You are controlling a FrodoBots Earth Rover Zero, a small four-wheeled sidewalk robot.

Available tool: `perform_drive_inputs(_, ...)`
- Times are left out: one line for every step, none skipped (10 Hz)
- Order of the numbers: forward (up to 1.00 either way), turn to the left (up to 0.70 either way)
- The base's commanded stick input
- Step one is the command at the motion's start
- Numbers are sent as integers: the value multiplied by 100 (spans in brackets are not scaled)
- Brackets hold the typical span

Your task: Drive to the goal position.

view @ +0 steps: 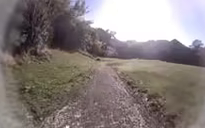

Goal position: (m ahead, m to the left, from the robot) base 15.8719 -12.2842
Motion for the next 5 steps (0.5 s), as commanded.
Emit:
perform_drive_inputs(100, -1)
perform_drive_inputs(100, 0)
perform_drive_inputs(100, 1)
perform_drive_inputs(100, 1)
perform_drive_inputs(100, 1)
